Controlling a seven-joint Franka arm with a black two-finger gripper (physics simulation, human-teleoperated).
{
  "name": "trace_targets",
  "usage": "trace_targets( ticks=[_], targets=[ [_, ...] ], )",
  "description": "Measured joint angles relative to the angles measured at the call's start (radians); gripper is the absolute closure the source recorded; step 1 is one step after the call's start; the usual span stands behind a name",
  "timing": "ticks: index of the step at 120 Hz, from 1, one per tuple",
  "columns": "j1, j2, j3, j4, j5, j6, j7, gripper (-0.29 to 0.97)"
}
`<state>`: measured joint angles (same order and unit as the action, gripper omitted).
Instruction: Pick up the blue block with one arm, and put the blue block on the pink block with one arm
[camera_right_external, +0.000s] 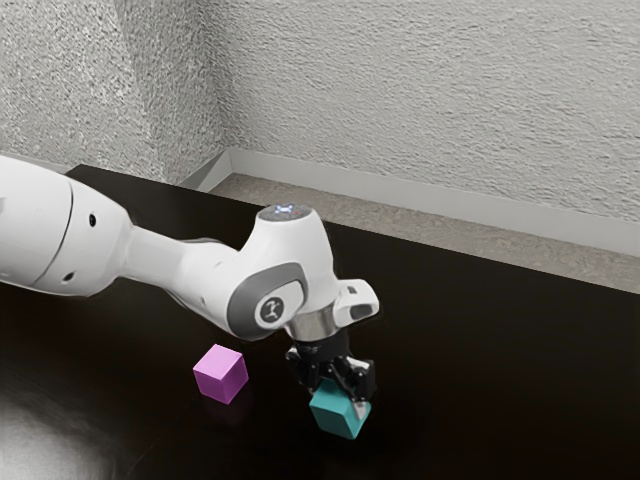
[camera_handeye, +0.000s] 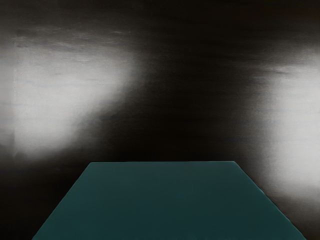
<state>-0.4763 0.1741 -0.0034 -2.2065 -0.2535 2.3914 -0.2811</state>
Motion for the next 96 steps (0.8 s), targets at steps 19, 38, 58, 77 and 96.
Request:
trace_targets(
  ticks=[19, 38, 58, 77, 96],
  targets=[
    [0.049, -0.201, 0.038, -0.080, 0.097, -0.038, -0.024, 0.36],
    [0.192, -0.363, 0.087, -0.190, 0.179, -0.095, -0.049, 0.35],
    [0.273, -0.361, 0.144, -0.201, 0.226, -0.139, -0.062, 0.34],
    [0.325, -0.275, 0.151, -0.143, 0.240, -0.158, -0.048, 0.34],
    [0.327, -0.215, 0.148, -0.092, 0.243, -0.166, -0.027, 0.33]
  ],
)
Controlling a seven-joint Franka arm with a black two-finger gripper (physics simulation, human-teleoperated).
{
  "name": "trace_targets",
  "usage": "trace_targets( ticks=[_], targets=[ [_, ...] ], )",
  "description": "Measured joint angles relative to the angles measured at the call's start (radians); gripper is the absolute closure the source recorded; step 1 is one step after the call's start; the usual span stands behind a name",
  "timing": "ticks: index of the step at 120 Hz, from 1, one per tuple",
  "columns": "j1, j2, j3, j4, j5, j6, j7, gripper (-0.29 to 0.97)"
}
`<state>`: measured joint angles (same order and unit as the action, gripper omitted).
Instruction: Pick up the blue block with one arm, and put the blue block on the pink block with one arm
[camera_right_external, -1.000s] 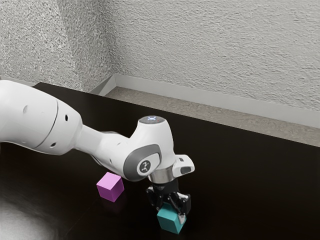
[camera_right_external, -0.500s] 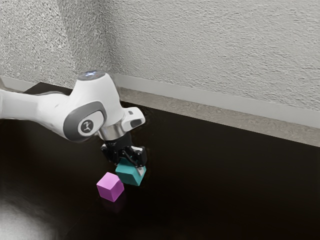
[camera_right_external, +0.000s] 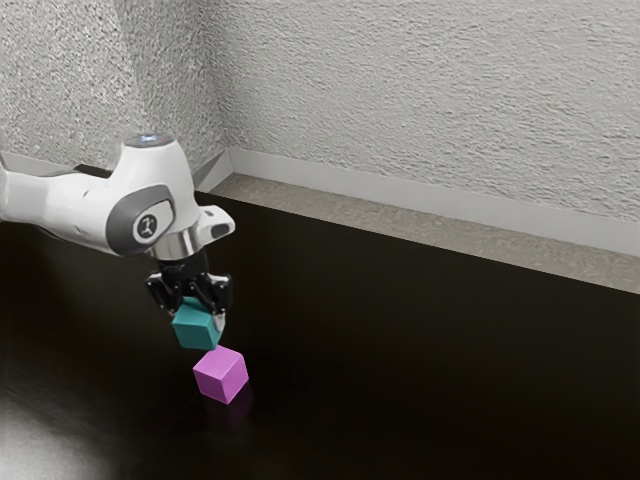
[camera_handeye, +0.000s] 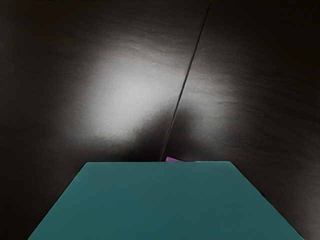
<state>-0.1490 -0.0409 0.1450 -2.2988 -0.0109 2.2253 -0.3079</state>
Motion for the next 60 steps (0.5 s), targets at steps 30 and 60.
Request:
trace_targets(
  ticks=[30, 60],
  targets=[
    [-0.005, 0.053, -0.001, 0.026, -0.008, -0.002, 0.039, 0.33],
    [0.000, 0.074, -0.009, 0.041, -0.013, 0.005, 0.085, 0.34]
  ],
)
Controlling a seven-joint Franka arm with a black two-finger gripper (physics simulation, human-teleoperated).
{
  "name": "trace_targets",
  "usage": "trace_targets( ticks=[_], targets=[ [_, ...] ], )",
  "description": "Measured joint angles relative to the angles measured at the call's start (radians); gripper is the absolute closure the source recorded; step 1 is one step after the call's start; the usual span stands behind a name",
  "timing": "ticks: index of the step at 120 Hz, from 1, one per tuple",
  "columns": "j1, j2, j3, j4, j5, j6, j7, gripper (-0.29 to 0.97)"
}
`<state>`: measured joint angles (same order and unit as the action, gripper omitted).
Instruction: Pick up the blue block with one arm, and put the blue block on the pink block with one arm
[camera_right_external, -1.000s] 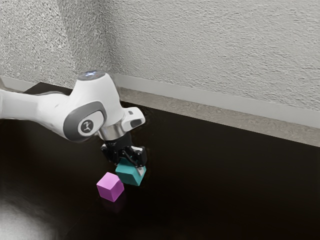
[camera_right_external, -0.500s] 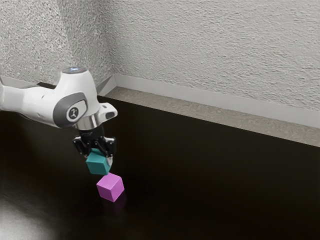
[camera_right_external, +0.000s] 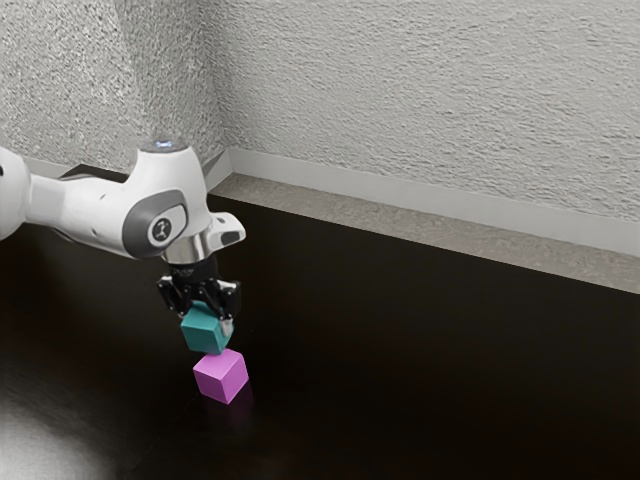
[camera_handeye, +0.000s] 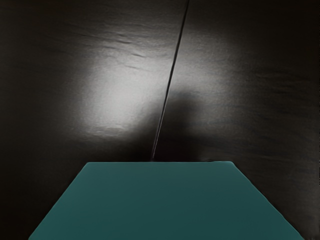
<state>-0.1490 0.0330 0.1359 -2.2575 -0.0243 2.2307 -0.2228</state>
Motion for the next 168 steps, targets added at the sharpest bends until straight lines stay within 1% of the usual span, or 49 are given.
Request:
trace_targets(
  ticks=[82, 97, 111, 121, 130, 143, 151, 160, 168],
  targets=[
    [-0.040, -0.033, -0.009, -0.066, -0.021, 0.018, 0.039, 0.35],
    [-0.057, -0.039, 0.002, -0.078, -0.022, 0.018, 0.041, 0.34],
    [-0.060, -0.040, -0.001, -0.078, -0.027, 0.018, 0.047, 0.21],
    [-0.063, -0.044, -0.001, -0.078, -0.028, 0.017, 0.051, 0.14],
    [-0.062, -0.110, -0.001, -0.077, -0.009, 0.016, 0.054, 0.10],
    [-0.027, -0.204, -0.002, -0.065, 0.037, 0.004, 0.053, 0.06],
    [-0.022, -0.234, -0.013, 0.000, 0.056, -0.021, 0.051, 0.04],
    [-0.024, -0.243, -0.046, 0.172, 0.074, -0.088, 0.027, 0.03],
    [-0.028, -0.243, -0.053, 0.313, 0.064, -0.155, -0.038, 0.02]
  ],
)
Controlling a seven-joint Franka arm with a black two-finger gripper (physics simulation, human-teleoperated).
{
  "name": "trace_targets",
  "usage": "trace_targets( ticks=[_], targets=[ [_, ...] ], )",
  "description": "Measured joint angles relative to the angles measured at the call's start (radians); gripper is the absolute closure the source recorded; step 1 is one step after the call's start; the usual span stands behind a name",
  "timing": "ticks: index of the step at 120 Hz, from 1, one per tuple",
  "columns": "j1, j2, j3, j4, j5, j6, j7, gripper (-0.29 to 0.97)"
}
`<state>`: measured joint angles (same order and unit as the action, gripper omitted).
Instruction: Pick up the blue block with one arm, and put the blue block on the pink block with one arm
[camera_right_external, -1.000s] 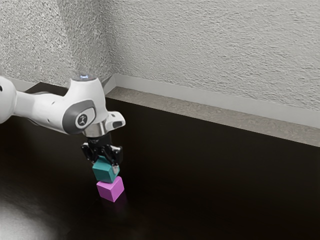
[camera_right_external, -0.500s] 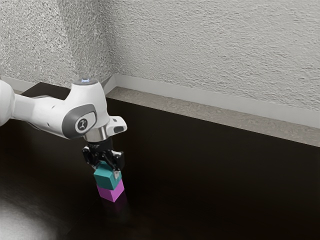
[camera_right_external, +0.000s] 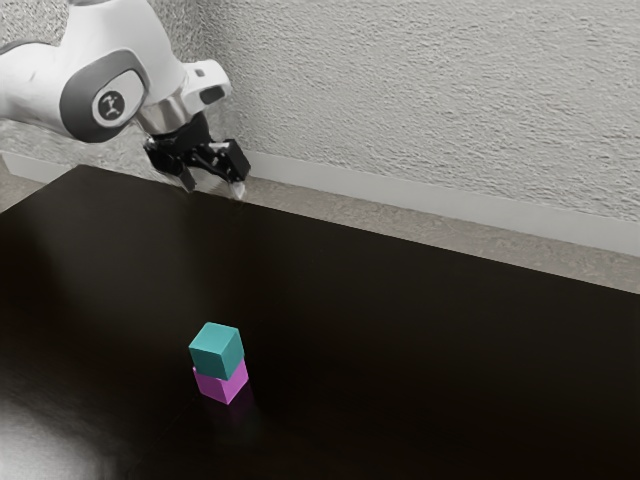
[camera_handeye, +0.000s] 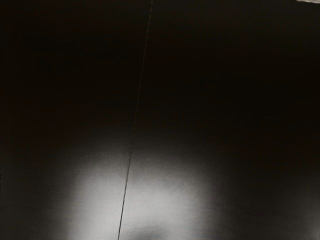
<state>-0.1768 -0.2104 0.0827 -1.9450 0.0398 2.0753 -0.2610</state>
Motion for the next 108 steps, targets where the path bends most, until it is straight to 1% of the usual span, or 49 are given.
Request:
trace_targets(
  ticks=[6, 14, 17, 33, 48, 57, 64, 80, 108],
  targets=[
    [0.003, 0.002, 0.003, 0.080, -0.007, -0.061, -0.077, 0.02],
    [0.020, 0.008, 0.021, 0.125, -0.012, -0.139, -0.196, 0.01],
    [0.028, 0.015, 0.028, 0.132, -0.010, -0.165, -0.245, 0.01],
    [0.036, 0.024, 0.056, 0.136, 0.046, -0.278, -0.489, 0.01],
    [0.056, 0.012, 0.094, 0.144, 0.065, -0.336, -0.621, 0.00],
    [0.061, 0.010, 0.171, 0.140, 0.058, -0.353, -0.621, 0.00],
    [0.062, 0.010, 0.196, 0.134, 0.054, -0.369, -0.593, 0.00],
    [0.011, 0.005, 0.193, 0.093, 0.038, -0.396, -0.536, 0.00],
    [0.002, -0.001, 0.189, 0.077, 0.029, -0.414, -0.461, 0.00]
  ],
)
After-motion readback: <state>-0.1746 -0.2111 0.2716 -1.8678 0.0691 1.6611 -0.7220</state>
